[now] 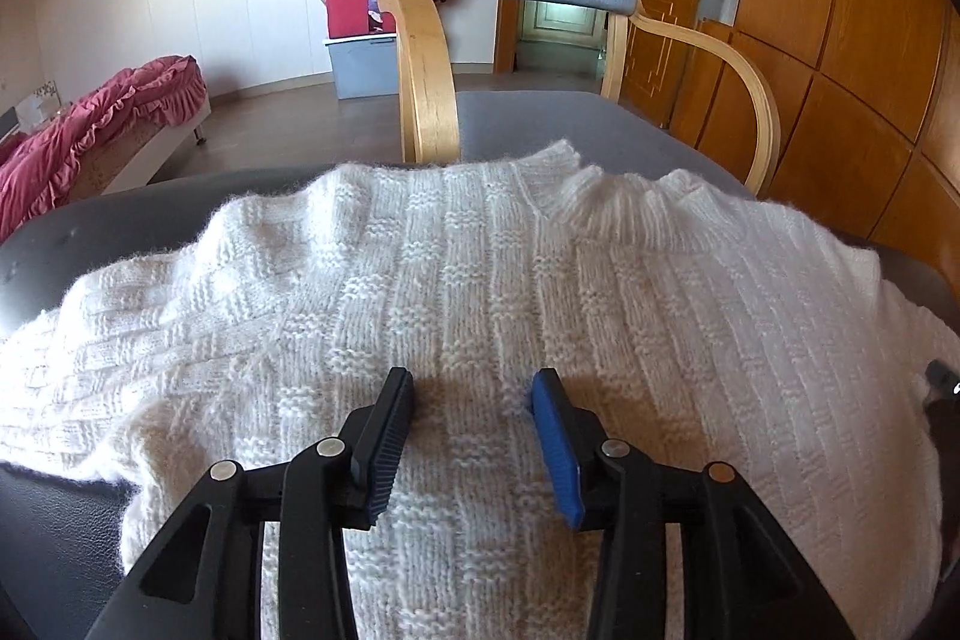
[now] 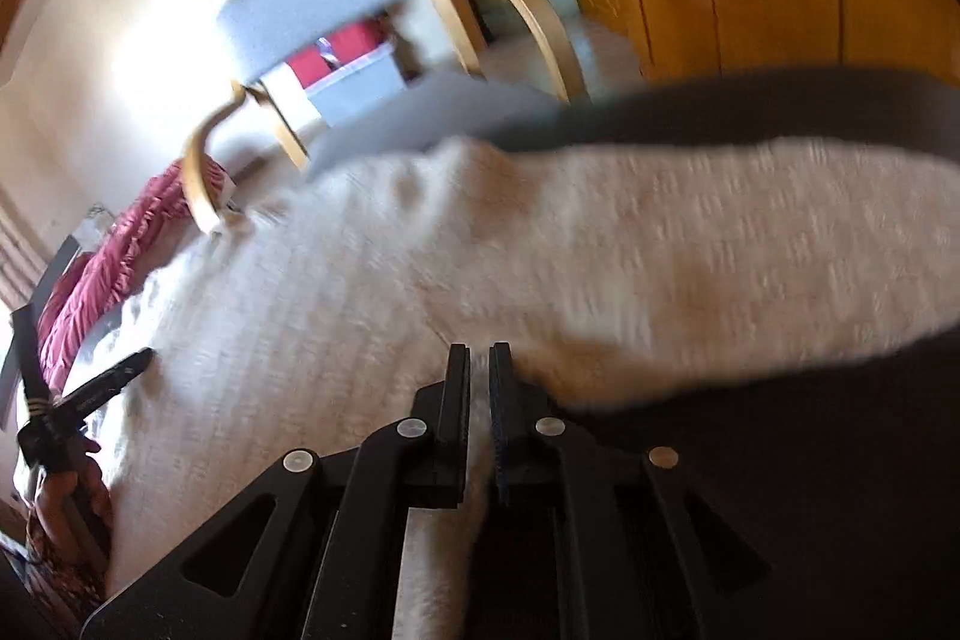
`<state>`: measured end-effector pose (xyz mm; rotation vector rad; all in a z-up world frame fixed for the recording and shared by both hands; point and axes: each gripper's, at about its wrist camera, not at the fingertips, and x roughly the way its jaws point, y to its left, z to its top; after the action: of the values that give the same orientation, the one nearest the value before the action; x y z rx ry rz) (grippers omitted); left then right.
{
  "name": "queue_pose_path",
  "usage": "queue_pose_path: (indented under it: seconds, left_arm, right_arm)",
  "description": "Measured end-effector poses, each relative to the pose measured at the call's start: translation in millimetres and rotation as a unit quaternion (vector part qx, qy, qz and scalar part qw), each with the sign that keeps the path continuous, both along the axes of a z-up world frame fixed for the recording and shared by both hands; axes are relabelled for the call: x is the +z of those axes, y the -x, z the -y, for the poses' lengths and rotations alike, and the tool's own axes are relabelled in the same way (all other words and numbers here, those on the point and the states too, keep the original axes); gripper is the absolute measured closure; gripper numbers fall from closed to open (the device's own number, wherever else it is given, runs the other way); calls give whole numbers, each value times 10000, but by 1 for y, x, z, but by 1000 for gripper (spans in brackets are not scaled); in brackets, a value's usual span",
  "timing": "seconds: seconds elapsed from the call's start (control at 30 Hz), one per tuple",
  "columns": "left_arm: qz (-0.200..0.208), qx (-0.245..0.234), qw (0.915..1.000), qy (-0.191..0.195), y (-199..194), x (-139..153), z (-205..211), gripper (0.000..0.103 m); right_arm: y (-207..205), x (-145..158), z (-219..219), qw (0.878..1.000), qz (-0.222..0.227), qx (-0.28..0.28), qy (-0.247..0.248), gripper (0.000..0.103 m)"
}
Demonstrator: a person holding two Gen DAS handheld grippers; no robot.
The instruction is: Fold clothes
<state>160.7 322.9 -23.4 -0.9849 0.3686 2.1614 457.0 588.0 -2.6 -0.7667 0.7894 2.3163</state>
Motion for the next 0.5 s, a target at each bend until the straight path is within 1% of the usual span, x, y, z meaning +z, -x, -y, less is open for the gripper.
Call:
queue_pose_path:
  seconds: [0.03,0.13,0.27,0.3,0.33,0.37,0.4,0.47,0.5]
  left_arm:
    - [-29,-2,10000,27,-1,-1,-1,61]
    - [-5,-1,10000,7,3,1,-6,60]
    - [103,-11,9999,-100,6,0,-6,59]
    - [98,-13,9999,-93,5,0,-5,59]
    - [81,-16,9999,-78,5,1,-4,59]
    - [58,-16,10000,-59,4,1,-4,58]
    - [41,-16,10000,-44,3,1,-4,58]
    - [27,-18,10000,-33,3,1,-5,58]
    - [35,-18,10000,-40,3,1,-5,58]
  right_arm:
    - [1,4,-2,10000,-47,-69,-53,96]
    - [1,-3,-19,9989,259,-396,63,96]
    - [-15,-12,-39,9959,154,-794,410,99]
    - [-19,-14,-44,9947,124,-893,498,99]
    - [-23,-16,-49,9933,93,-992,586,96]
    - [-22,-13,-49,9934,91,-1012,536,96]
    - [-15,-7,-48,9950,70,-916,402,96]
    - [2,4,-46,9976,-8,-667,176,96]
    - [16,9,-48,9989,-109,-446,130,96]
